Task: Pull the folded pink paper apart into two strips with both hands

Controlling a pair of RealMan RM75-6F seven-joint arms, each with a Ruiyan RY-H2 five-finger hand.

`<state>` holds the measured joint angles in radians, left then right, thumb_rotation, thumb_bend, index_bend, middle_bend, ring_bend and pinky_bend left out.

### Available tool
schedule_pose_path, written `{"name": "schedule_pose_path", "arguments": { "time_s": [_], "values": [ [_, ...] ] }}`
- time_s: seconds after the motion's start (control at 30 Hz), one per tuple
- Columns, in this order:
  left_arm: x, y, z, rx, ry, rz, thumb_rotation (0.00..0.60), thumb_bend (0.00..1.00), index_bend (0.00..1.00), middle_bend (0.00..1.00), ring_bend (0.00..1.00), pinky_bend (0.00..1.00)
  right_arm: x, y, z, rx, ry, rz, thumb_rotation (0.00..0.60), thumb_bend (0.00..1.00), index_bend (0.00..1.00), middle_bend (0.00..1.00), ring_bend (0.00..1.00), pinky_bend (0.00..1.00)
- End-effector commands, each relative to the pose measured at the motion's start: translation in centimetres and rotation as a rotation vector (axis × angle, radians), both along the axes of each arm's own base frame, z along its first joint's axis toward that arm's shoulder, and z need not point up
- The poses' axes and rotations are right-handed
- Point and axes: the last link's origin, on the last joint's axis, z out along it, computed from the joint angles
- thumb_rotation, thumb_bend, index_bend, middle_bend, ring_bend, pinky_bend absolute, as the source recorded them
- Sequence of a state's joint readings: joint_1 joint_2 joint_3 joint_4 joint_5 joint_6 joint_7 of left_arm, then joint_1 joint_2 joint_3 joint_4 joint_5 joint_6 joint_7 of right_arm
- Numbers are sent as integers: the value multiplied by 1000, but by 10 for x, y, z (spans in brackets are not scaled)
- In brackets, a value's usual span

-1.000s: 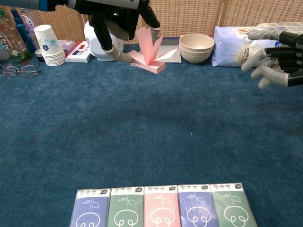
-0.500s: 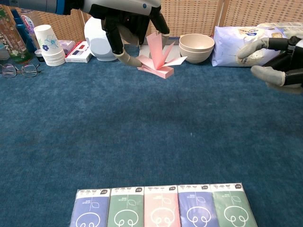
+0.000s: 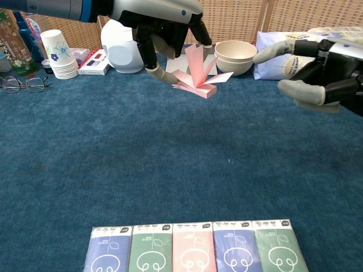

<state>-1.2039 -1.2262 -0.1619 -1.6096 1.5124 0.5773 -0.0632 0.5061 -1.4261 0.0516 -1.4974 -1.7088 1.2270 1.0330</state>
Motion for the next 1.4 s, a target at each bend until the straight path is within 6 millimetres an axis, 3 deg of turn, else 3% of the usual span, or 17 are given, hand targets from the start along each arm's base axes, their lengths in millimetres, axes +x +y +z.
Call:
{"name": "schedule_pose_path", "arguments": {
  "time_s": [0.03, 0.2, 0.4, 0.87, 1.4],
  "values": [
    [1, 0, -1, -2, 0, 0, 600, 465, 708, 1000, 1000, 954, 3, 1, -2, 20, 8, 16, 600, 422, 267, 1000, 1000, 1000],
    [2, -2, -3, -9, -5, -3, 600, 465, 708, 1000, 1000, 954, 7, 2, -4, 42, 30, 40, 600, 421, 183, 1000, 1000, 1000],
    [2, -4, -5, -16, -3, -7, 600, 465, 708, 1000, 1000, 954, 12, 0, -7, 59, 40, 49, 600, 422, 151, 1000, 1000, 1000],
    [2, -3, -9, -20, -8, 3, 600, 465, 708, 1000, 1000, 954, 26, 5, -15, 78, 55, 89, 600, 423, 233, 1000, 1000, 1000],
    [2, -3, -13, -28, -4, 9, 600, 465, 704, 1000, 1000, 954, 38, 7, -16, 77, 48, 113, 600, 424, 261, 1000, 1000, 1000]
  ]
}}
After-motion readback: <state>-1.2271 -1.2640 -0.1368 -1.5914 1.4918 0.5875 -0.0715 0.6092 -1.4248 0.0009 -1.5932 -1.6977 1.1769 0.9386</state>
